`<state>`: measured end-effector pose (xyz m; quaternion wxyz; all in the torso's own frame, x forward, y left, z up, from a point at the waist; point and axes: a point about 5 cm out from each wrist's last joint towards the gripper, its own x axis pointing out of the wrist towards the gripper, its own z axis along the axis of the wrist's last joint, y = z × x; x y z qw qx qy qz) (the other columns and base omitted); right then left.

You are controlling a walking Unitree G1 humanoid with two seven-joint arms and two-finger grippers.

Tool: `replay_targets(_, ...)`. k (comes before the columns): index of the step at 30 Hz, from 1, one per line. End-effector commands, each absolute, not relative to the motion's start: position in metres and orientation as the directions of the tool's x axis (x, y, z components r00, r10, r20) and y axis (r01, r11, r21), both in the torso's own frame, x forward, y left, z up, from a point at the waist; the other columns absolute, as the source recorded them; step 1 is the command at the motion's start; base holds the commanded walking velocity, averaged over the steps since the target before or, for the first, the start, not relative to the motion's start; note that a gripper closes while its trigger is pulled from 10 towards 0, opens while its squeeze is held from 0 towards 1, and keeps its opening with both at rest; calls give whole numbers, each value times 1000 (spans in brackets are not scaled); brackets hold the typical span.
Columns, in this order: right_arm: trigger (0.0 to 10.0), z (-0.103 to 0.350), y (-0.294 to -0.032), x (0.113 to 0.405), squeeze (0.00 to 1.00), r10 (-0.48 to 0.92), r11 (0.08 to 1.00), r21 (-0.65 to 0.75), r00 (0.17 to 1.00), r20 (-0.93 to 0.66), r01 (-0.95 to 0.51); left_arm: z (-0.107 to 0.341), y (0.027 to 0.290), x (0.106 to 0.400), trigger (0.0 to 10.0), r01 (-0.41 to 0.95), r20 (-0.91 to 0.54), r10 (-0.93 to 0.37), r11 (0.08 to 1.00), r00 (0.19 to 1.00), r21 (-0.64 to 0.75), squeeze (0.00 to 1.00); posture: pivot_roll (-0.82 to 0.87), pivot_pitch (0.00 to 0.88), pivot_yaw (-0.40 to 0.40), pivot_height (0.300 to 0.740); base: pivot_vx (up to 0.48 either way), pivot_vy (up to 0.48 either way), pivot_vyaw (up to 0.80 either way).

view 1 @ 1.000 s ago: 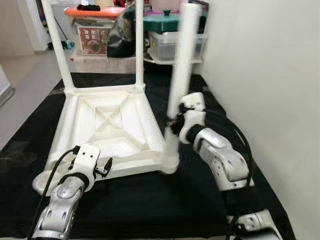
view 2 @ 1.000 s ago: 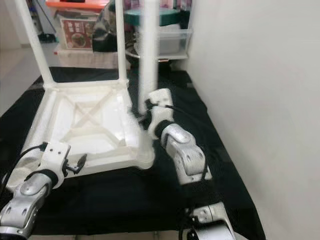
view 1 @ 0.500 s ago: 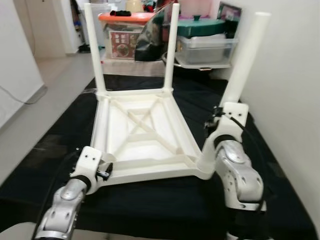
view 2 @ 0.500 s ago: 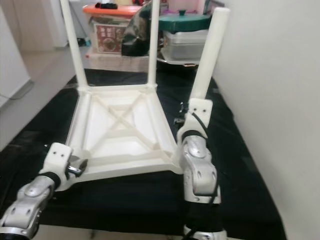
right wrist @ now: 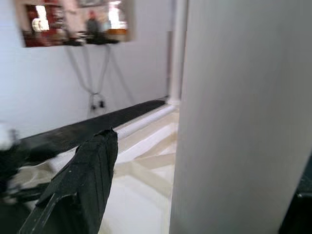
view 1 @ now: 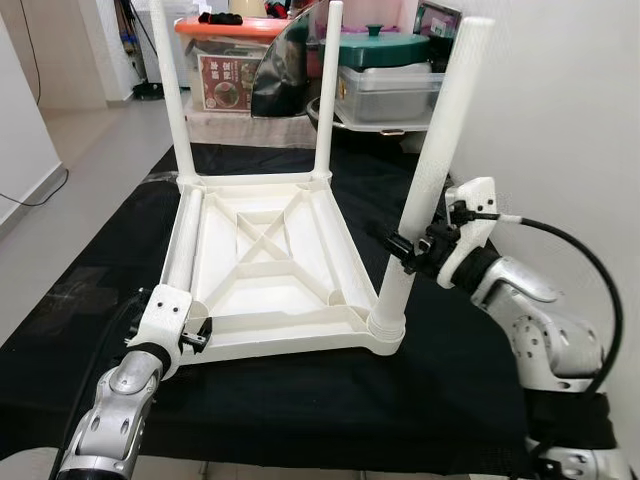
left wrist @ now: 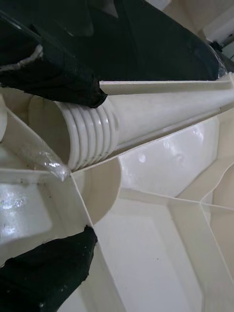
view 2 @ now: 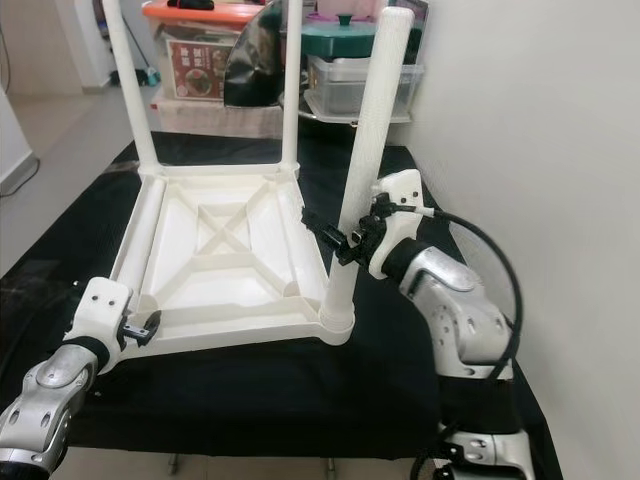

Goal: Building children table

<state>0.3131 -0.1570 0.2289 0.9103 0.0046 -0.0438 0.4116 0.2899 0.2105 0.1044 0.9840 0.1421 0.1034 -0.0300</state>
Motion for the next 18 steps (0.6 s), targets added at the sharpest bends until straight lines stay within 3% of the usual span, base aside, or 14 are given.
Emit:
replay_targets(1,10000,215,-128,304,0,871,492,-31,491,36,-870,95,201,290,10000,132,-256,-66,959,964,252,0,103,0,-72,740,0,0,0)
replay_targets(2,5529,203,-120,299,0,908,420,-31,420,-2,-907,95,201,290,10000,133,-256,-66,958,964,253,0,111,0,-77,740,0,0,0)
replay_targets(3,0,197,-113,296,0,925,380,-15,380,-12,-925,96,201,289,10000,133,-256,-66,958,964,254,0,114,0,-79,740,0,0,0)
replay_targets(5,0,194,-110,296,0,936,353,-3,353,-12,-936,96,202,289,10000,133,-256,-66,958,964,255,0,114,0,-79,740,0,0,0)
replay_targets(7,0,191,-110,303,0,898,439,30,440,12,-898,96,203,287,10000,132,-257,-64,957,964,258,0,116,0,-74,740,0,0,0)
replay_targets(8,0,191,-110,303,0,898,439,30,440,12,-898,96,203,287,10000,132,-257,-64,957,964,258,0,116,0,-74,740,0,0,0)
replay_targets(9,0,182,-115,321,0,776,630,33,628,-64,-776,96,204,287,10000,134,-258,-65,956,964,259,0,113,0,-73,740,0,0,0)
replay_targets(10,0,182,-115,321,0,776,630,33,628,-64,-776,96,204,287,10000,134,-258,-65,956,964,259,0,113,0,-73,740,0,0,0)
replay_targets(11,0,175,-119,332,0,666,743,15,736,-121,-669,96,204,286,10000,135,-259,-66,956,964,261,0,113,0,-73,740,0,0,0)
replay_targets(13,0,175,-119,332,0,666,743,15,736,-121,-669,96,204,286,10000,135,-259,-66,956,964,261,0,113,0,-73,740,0,0,0)
replay_targets(14,0,167,-137,345,0,427,902,16,887,-178,-431,96,204,286,10000,136,-259,-66,956,964,261,0,105,0,-73,740,0,0,0)
replay_targets(15,0,160,-157,346,0,168,986,17,965,-201,-168,96,204,287,10000,137,-259,-68,956,964,261,0,104,0,-72,740,0,0,0)
replay_targets(17,0,155,-186,324,0,-280,959,-11,938,-204,284,95,201,287,10000,142,-258,-73,956,963,257,0,98,0,-68,740,0,0,0)
replay_targets(18,0,155,-186,324,0,-280,959,-11,938,-204,284,95,201,287,10000,142,-258,-73,956,963,257,0,98,0,-68,740,0,0,0)
